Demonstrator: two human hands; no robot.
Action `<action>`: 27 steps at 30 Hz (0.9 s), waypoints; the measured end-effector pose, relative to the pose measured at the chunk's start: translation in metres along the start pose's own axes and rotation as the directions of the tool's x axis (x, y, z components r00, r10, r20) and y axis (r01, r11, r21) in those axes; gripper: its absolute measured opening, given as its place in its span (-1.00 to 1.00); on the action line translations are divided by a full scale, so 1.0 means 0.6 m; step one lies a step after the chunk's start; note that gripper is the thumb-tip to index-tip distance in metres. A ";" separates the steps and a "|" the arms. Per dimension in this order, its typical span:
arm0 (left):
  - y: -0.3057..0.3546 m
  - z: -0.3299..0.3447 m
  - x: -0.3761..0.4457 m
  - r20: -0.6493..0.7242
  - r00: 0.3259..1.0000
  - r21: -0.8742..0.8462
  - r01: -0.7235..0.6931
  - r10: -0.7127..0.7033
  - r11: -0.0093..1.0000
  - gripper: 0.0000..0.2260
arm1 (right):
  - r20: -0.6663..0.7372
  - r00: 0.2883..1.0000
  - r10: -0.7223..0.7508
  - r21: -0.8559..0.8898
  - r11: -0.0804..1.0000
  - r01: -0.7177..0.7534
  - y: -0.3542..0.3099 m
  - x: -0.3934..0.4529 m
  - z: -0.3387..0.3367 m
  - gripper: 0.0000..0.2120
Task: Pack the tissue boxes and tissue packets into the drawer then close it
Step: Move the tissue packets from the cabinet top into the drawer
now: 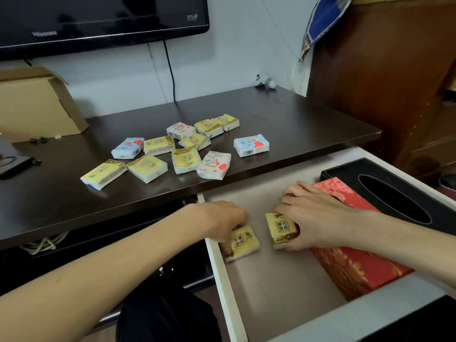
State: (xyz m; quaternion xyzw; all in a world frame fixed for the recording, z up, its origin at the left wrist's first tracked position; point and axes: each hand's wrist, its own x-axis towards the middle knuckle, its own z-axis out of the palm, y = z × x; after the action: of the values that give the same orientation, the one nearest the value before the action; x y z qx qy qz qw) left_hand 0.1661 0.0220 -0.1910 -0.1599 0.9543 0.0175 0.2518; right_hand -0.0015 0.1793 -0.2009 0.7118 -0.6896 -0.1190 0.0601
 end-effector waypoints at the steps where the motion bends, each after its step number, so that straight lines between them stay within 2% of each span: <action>1: 0.000 0.002 0.001 -0.004 1.000 -0.001 0.020 -0.020 1.000 -0.39 | 0.015 1.000 -0.008 -0.031 0.999 0.008 -0.001 0.001 0.000 -0.21; 3: 0.003 0.006 0.005 -0.030 0.998 -0.040 0.055 -0.056 0.998 -0.38 | 0.038 0.999 -0.019 -0.094 0.995 0.022 -0.005 0.002 0.001 -0.25; 6: 0.014 0.017 0.010 -0.154 0.982 -0.110 0.093 -0.109 0.990 -0.52 | 0.065 0.997 -0.033 -0.181 0.983 0.045 -0.014 0.005 0.001 -0.36; 8: 0.022 0.024 0.012 -0.231 0.964 -0.049 0.126 -0.134 0.991 -0.49 | 0.073 0.997 -0.029 -0.200 0.979 0.043 -0.019 0.007 0.001 -0.40; 11: 0.023 0.026 0.012 -0.312 0.938 0.062 0.181 -0.153 0.982 -0.38 | 0.065 0.998 -0.028 -0.129 0.991 0.036 -0.016 0.007 0.001 -0.41; 13: 0.018 0.025 0.009 -0.289 0.944 0.012 0.169 -0.158 0.986 -0.34 | 0.058 0.998 -0.038 -0.086 0.995 0.043 -0.010 0.007 0.000 -0.44; 16: 0.016 0.029 0.004 -0.223 0.964 -0.067 0.131 -0.143 0.989 -0.40 | 0.075 0.996 -0.049 -0.071 0.996 0.054 -0.007 0.012 -0.001 -0.54; 18: 0.027 0.038 0.005 -0.250 0.962 -0.055 0.097 -0.108 0.994 -0.46 | 0.078 0.996 -0.052 -0.056 0.997 0.056 -0.008 0.017 0.000 -0.58; 22: 0.054 0.043 0.016 -0.344 0.934 -0.083 0.077 -0.101 0.994 -0.43 | 0.044 0.998 -0.041 -0.041 0.998 0.043 -0.004 0.021 0.003 -0.59; 27: 0.057 0.039 0.022 -0.351 0.929 -0.090 0.087 -0.113 0.992 -0.41 | 0.017 0.999 -0.045 -0.104 0.993 0.046 -0.004 0.019 0.012 -0.58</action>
State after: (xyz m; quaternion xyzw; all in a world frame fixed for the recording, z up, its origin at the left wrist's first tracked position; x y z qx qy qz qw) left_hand 0.1553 0.0531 -0.2193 -0.2179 0.9734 0.0100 0.0695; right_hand -0.0007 0.1688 -0.2091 0.7223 -0.6665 -0.1616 0.0895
